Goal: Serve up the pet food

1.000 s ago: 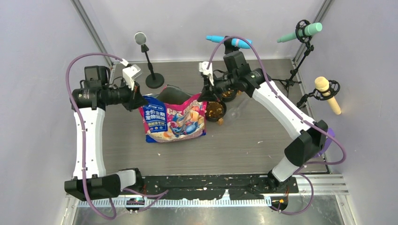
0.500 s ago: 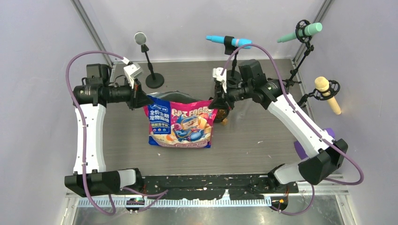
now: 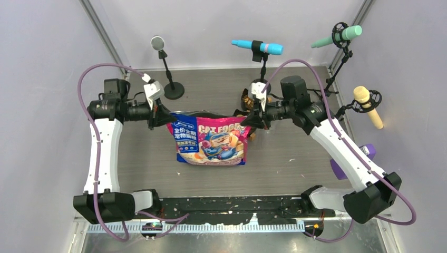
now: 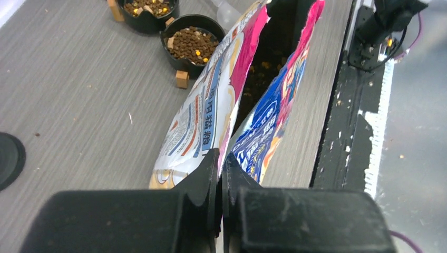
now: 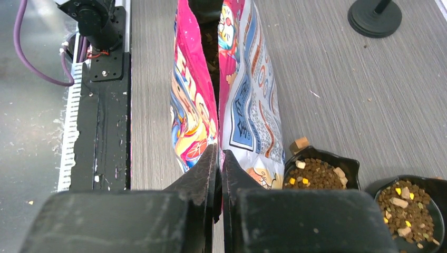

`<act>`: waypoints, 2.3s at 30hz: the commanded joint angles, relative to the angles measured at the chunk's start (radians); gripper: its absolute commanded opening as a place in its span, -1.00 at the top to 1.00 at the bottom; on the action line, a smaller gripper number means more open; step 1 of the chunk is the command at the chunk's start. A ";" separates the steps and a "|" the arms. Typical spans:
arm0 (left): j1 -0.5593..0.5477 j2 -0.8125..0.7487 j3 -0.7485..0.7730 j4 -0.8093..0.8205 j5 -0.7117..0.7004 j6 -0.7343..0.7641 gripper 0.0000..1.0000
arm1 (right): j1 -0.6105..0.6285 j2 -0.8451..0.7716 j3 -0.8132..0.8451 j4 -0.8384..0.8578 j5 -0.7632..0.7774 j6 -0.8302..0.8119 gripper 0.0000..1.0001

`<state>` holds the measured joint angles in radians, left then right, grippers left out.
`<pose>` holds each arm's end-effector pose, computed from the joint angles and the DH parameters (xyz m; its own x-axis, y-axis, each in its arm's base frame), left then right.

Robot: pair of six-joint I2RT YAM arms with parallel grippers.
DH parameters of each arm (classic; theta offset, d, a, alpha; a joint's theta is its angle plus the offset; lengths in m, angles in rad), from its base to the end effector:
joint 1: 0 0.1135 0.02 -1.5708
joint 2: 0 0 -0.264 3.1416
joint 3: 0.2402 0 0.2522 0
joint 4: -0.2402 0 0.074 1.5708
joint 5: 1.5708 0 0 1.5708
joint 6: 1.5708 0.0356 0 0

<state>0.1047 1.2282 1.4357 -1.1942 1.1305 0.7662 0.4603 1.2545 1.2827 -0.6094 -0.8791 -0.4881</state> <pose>0.2101 -0.0103 0.3969 -0.2847 0.2672 -0.9206 0.9007 0.4034 -0.1614 0.2224 0.1409 0.3782 -0.0311 -0.3493 -0.9365 -0.9903 0.1378 -0.0185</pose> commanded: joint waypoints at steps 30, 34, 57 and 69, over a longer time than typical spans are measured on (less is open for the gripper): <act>-0.110 0.033 0.102 -0.281 -0.415 0.460 1.00 | 0.090 0.026 0.213 -0.056 0.276 -0.055 0.38; -0.135 0.035 0.110 -0.288 -0.352 0.461 0.86 | 0.144 0.081 0.314 -0.129 0.199 -0.048 -0.18; -0.135 0.059 0.116 -0.306 -0.223 0.511 0.67 | 0.360 0.408 0.582 0.029 0.363 0.089 -0.95; -0.137 0.051 0.135 -0.294 -0.148 0.514 0.58 | 0.360 0.387 0.734 -0.086 0.283 0.116 -0.95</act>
<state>-0.0288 1.3010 1.5391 -1.4784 0.8932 1.2659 0.8165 1.6798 1.9053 -0.6399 -0.5110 -0.3672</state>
